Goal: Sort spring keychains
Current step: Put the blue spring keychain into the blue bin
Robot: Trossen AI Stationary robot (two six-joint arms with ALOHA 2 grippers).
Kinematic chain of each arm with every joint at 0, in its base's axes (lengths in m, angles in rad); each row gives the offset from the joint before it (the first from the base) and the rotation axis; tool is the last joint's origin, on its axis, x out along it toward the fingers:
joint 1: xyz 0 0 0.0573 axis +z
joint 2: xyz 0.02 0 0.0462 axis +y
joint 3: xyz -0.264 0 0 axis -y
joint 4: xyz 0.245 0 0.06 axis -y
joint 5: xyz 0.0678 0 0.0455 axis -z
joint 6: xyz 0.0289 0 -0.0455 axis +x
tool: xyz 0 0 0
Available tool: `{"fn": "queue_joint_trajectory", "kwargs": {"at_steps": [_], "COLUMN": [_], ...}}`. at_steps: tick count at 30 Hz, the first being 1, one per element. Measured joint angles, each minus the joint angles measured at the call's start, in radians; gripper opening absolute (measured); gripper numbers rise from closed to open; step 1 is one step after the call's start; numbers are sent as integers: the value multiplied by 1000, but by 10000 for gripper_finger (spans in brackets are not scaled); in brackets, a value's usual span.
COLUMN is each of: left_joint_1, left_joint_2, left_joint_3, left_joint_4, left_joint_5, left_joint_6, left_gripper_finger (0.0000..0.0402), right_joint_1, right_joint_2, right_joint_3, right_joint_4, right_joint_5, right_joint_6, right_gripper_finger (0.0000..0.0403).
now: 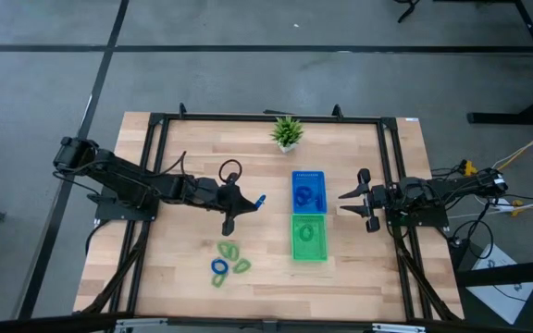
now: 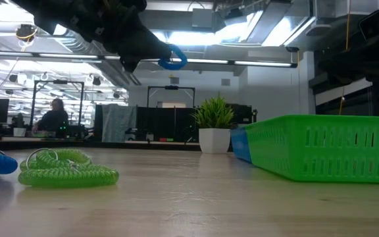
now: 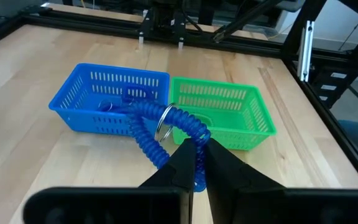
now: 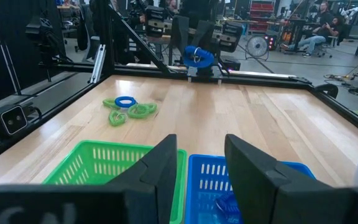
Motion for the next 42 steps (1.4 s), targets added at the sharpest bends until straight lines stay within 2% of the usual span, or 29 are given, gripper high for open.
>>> {"fn": "queue_joint_trajectory", "kwargs": {"at_steps": [12, 18, 25, 42], "left_joint_1": [0, 0, 0, -2], "left_joint_2": [0, 19, 99, 312], "left_joint_3": [3, 68, 170, 336], "left_joint_4": [-5, -36, -127, -146], "left_joint_5": [-3, -2, 12, 50], "left_joint_6": [-1, 30, 61, 151], "left_gripper_finger": [18, 18, 18, 18], "right_joint_1": [0, 0, 0, 0], "right_joint_2": [0, 0, 0, 0], "right_joint_3": [0, 0, 0, 0], "right_joint_4": [0, 0, 0, 0], "right_joint_5": [0, 0, -1, 0], "right_joint_6": [0, 0, 0, 0], "right_gripper_finger": [136, 136, 136, 136]}}
